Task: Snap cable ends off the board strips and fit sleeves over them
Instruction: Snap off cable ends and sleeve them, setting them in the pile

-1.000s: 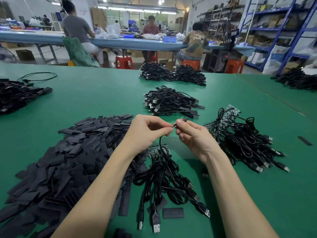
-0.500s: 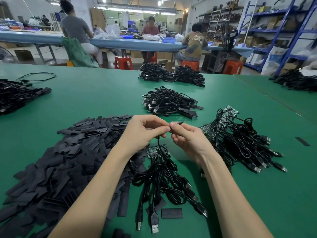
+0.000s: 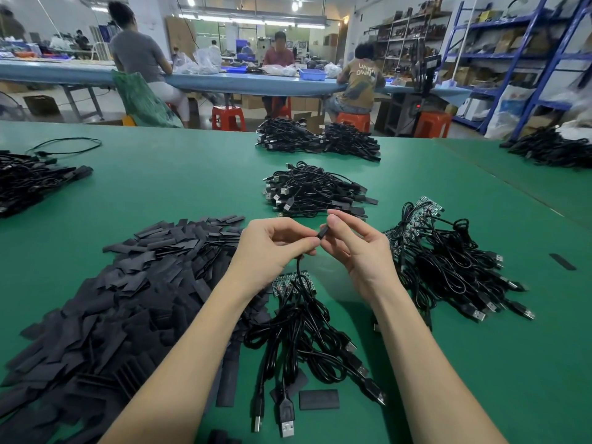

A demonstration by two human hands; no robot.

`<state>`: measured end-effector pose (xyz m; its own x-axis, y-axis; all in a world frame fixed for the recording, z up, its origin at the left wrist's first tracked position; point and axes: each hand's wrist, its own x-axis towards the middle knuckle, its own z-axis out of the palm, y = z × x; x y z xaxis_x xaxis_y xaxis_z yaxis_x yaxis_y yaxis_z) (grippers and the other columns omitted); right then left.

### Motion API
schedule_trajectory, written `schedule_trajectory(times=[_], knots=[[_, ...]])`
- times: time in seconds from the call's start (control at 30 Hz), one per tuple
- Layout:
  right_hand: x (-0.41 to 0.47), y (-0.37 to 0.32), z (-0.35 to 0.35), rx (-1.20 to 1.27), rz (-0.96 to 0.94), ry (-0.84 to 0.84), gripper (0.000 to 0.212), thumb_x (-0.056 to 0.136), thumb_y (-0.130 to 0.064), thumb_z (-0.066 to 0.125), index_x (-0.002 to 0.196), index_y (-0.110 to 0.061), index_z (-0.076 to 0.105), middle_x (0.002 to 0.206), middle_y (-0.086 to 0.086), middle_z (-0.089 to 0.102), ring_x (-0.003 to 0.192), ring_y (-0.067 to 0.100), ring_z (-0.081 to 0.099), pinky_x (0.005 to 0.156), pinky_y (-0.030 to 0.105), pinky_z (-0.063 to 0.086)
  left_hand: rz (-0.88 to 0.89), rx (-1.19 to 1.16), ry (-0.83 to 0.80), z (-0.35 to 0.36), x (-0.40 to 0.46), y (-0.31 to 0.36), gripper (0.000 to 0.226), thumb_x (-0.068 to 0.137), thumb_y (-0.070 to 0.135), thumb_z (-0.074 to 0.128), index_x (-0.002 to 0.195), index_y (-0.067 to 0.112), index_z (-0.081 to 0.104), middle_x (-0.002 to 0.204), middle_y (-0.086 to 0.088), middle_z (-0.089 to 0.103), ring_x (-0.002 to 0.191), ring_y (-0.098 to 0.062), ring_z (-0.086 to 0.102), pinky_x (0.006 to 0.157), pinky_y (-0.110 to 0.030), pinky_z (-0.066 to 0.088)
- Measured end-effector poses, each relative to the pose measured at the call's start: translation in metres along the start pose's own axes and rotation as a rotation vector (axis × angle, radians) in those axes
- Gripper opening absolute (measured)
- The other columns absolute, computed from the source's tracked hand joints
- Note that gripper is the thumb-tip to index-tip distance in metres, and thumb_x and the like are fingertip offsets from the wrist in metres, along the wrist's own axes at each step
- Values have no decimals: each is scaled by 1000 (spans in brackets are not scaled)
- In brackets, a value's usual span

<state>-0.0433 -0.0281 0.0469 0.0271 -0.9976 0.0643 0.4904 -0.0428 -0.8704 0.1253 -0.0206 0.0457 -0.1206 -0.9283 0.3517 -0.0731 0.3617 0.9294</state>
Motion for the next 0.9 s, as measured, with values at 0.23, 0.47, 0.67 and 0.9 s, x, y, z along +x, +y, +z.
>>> schedule_trajectory(times=[0.23, 0.47, 0.67, 0.9], knots=[[0, 5, 1, 9, 8, 18, 21, 70, -16, 82, 91, -13, 82, 88, 15, 77, 76, 21, 73, 70, 25, 60, 27, 24, 13, -1, 0, -4, 8, 80, 10, 84, 84, 17, 80, 79, -4, 78, 76, -20, 76, 70, -19, 55], [4, 15, 2, -48, -44, 121, 13, 84, -9, 80, 97, -6, 79, 83, 16, 76, 74, 22, 72, 69, 26, 60, -59, 63, 17, 2, 3, -10, 10, 83, 15, 82, 91, 16, 76, 82, -2, 78, 78, -19, 76, 73, -24, 57], [10, 10, -5, 97, -69, 390, 8, 85, -6, 78, 92, -7, 76, 79, 9, 77, 65, 17, 72, 63, 22, 59, -252, 264, -132, 9, 3, -15, 32, 77, 41, 85, 101, 26, 71, 99, 7, 75, 93, -8, 72, 97, -31, 55], [14, 4, -7, 236, -155, 482, 9, 86, -7, 78, 95, -7, 74, 73, 1, 76, 68, 15, 73, 65, 21, 59, -273, 346, -140, 21, -2, -12, 18, 77, 35, 85, 87, 35, 71, 98, 12, 73, 80, -9, 75, 87, -31, 57]])
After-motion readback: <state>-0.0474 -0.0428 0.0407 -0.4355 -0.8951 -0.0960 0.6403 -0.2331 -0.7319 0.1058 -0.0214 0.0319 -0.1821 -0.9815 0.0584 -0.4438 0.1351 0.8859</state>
